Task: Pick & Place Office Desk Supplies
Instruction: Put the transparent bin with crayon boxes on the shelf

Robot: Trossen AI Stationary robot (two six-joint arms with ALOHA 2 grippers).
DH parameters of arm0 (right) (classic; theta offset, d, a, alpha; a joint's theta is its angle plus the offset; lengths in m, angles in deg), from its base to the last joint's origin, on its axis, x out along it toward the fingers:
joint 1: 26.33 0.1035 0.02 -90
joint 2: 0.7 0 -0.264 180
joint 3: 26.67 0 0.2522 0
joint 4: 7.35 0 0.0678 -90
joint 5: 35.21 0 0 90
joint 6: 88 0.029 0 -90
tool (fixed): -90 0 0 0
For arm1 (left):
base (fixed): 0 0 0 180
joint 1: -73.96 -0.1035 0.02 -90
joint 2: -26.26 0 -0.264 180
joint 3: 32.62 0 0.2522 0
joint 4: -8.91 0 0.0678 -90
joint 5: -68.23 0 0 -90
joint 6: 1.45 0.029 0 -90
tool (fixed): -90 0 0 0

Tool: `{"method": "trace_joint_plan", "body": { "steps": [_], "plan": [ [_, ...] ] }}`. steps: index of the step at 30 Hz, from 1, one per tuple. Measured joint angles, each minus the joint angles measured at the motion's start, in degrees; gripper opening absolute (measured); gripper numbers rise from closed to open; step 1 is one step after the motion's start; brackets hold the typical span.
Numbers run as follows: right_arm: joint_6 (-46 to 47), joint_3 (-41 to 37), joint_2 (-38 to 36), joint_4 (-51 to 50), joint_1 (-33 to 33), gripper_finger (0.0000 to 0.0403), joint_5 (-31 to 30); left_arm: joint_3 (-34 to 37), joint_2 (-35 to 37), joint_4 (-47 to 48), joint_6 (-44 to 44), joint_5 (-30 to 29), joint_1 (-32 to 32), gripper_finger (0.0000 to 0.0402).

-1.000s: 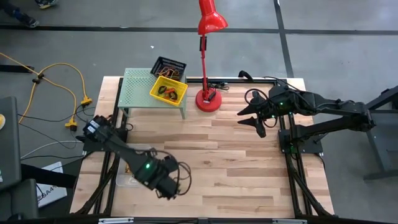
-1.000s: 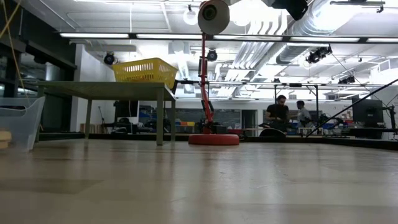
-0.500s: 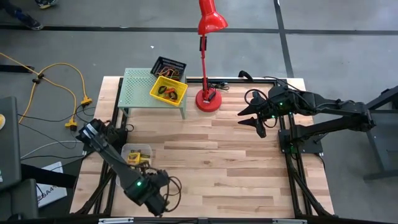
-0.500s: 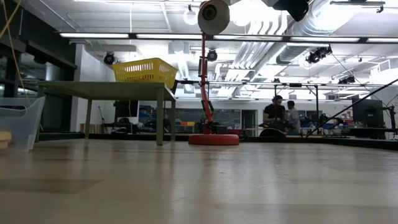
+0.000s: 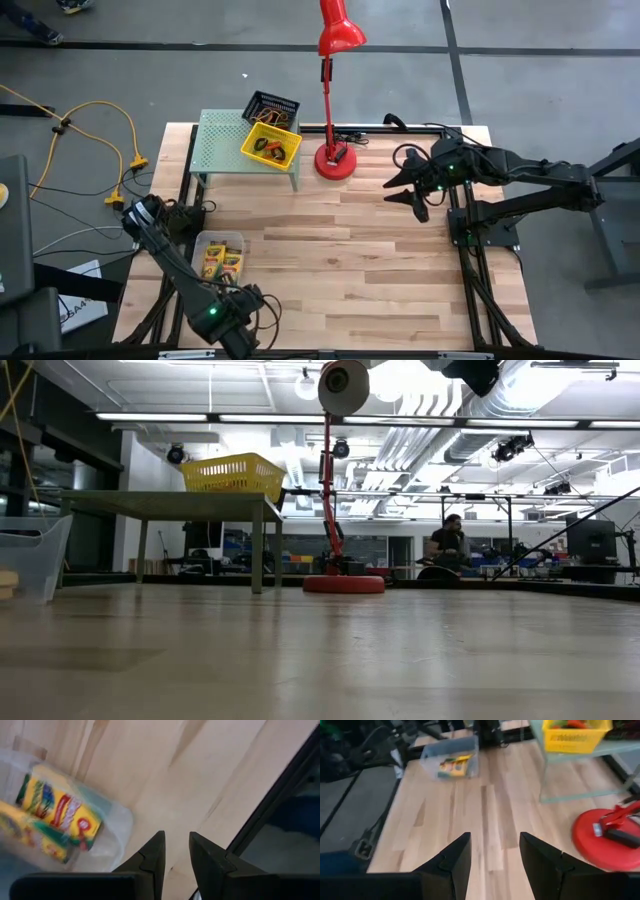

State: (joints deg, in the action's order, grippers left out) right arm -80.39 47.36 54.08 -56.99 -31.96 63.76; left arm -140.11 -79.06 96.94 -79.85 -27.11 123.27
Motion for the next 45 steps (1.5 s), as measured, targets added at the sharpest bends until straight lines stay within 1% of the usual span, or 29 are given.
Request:
{"method": "trace_joint_plan", "body": {
  "steps": [2, 5, 8, 11, 13, 15, 17, 23, 31, 35, 39, 45],
  "plan": [
    [-0.18, 0.00, -0.51, -0.72, -0.04, 0.0155, 2.10, 0.13, 0.00, -1.86, -0.04, -1.23, 0.14, 0.0081],
    [-0.23, -0.37, -3.98, -1.01, -0.94, 0.0155, 2.99, 0.22, 0.00, -3.03, 0.35, -2.88, 0.12, 0.0081],
    [0.08, -1.80, -10.24, -0.67, -2.60, 0.0155, 0.50, 0.22, 0.00, -3.12, 0.38, -3.74, 0.10, 0.0081],
    [1.59, -4.89, -16.24, -0.64, -4.29, 0.0155, -2.69, 0.22, 0.00, -3.17, 0.60, -4.45, 0.10, 0.0081],
    [2.64, -8.05, -20.07, -0.29, -5.11, 0.0155, -4.13, 0.22, 0.00, -3.21, 0.62, -4.93, 0.10, 0.0081],
    [4.08, -12.23, -24.21, 2.15, -5.59, 0.0155, -4.99, 0.22, 0.00, -3.19, 1.02, -5.06, -0.06, 0.0081],
    [4.76, -17.17, -28.30, 5.87, -5.90, 0.0155, -5.86, 0.22, 0.00, -3.21, 1.21, -5.07, -0.21, 0.0081],
    [6.73, -29.98, -38.89, 18.21, -6.05, 0.0155, -5.45, 0.22, 0.00, -3.42, 3.58, -5.07, -1.15, 0.0081],
    [10.80, -41.77, -50.06, 22.36, -6.05, 0.0155, -6.07, 0.22, 0.00, -4.04, 7.33, -5.03, -2.58, 0.0081],
    [11.89, -45.91, -54.28, 24.65, -6.05, 0.0155, -6.07, 0.22, 0.00, -4.40, 9.34, -5.01, -3.70, 0.0081],
    [12.32, -48.94, -54.38, 25.67, -6.05, 0.0155, -6.22, 0.22, 0.00, -5.00, 10.96, -4.17, -4.76, 0.0081],
    [12.05, -52.70, -54.41, 32.91, -6.01, 0.0155, -4.25, 0.20, 0.00, -5.75, 12.43, -3.15, -6.05, 0.0081]
  ]
}}
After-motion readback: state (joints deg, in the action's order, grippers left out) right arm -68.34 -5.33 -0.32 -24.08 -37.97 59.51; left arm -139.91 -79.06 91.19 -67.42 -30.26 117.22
